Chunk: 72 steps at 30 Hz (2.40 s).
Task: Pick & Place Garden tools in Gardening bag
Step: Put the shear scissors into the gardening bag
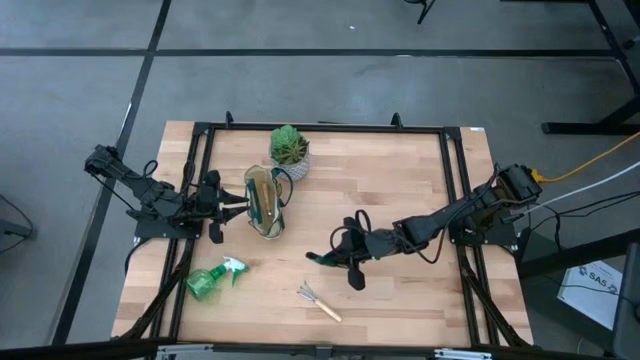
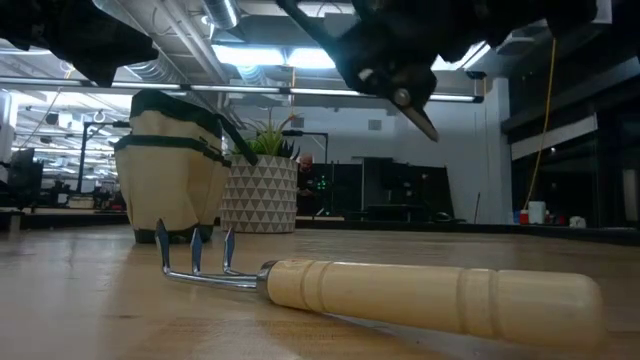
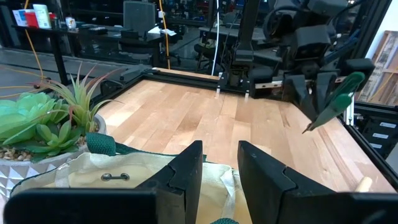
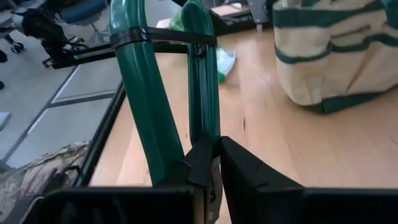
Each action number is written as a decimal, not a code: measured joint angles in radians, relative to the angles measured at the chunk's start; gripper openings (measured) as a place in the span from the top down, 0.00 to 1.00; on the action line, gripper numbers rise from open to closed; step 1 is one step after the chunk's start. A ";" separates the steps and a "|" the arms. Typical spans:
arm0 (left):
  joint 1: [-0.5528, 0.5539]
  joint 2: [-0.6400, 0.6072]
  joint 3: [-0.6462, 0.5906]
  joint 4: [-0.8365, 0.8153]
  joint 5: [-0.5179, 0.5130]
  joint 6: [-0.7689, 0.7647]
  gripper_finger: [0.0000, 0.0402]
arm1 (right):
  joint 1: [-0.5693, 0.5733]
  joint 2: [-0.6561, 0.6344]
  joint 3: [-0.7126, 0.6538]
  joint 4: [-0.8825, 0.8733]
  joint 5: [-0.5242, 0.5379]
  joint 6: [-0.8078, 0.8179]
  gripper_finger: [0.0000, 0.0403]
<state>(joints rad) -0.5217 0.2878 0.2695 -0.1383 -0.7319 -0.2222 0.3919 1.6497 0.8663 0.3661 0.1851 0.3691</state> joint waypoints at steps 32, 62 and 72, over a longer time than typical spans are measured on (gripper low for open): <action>0.000 0.000 0.000 0.000 0.000 0.000 0.76 | -0.036 0.000 0.011 0.249 -0.006 -0.059 0.92; 0.000 0.000 0.000 0.000 0.000 0.000 0.76 | -0.099 0.197 0.354 0.090 -0.218 -0.205 0.92; 0.000 0.000 0.000 0.000 0.000 0.000 0.76 | -0.168 0.208 0.379 0.140 -0.236 -0.233 0.92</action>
<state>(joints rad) -0.5220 0.2874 0.2699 -0.1379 -0.7319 -0.2222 0.2244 1.8580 1.2449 0.5058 -0.0511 0.1363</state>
